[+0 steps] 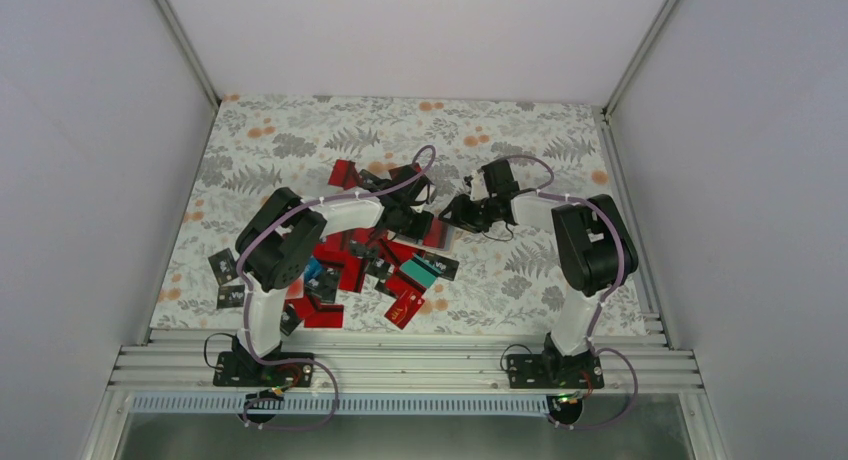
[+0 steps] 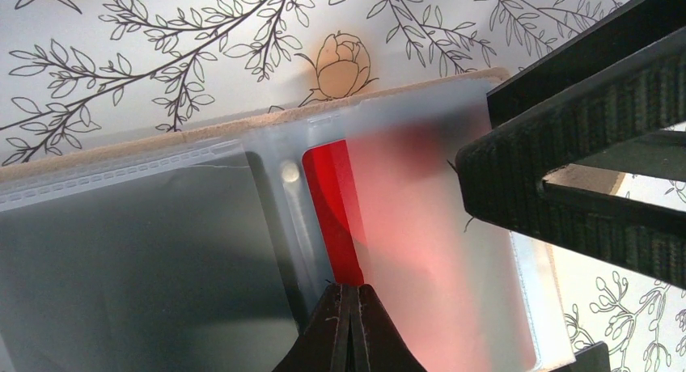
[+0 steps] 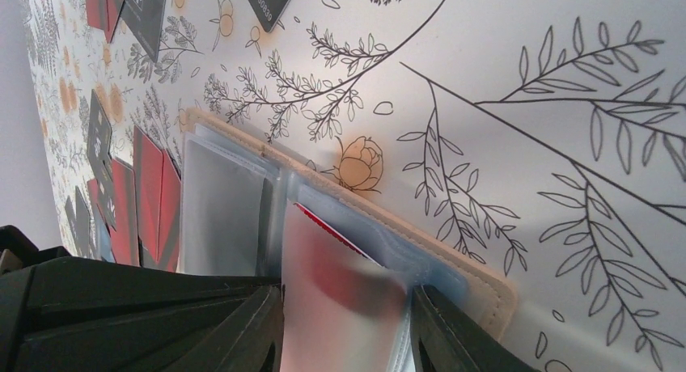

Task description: Put the credit cards into the card holder

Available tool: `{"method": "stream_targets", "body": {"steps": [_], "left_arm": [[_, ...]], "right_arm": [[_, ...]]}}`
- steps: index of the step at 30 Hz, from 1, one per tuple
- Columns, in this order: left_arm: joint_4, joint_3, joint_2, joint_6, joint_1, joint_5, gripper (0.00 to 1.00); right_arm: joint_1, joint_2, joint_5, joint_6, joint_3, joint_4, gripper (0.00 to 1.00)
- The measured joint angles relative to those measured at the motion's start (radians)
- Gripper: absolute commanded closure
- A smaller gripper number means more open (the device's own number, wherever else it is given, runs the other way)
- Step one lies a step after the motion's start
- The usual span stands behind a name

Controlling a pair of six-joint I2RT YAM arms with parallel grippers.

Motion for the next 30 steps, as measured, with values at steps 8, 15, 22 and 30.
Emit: {"method": "stream_targets", "body": {"steps": [8, 15, 22, 30], "left_arm": [[0.001, 0.000, 0.000, 0.000, 0.000, 0.000, 0.98], [0.002, 0.000, 0.000, 0.000, 0.000, 0.000, 0.98], [0.002, 0.000, 0.000, 0.000, 0.000, 0.000, 0.98], [0.003, 0.000, 0.000, -0.002, 0.000, 0.000, 0.98]], "right_arm": [[-0.005, -0.002, -0.028, 0.001, -0.011, 0.012, 0.58], [-0.012, -0.059, 0.015, -0.009, -0.029, -0.024, 0.57], [-0.025, -0.064, 0.042, -0.024, -0.026, -0.024, 0.58], [-0.025, -0.013, 0.006, -0.025, -0.019, 0.001, 0.59]]}}
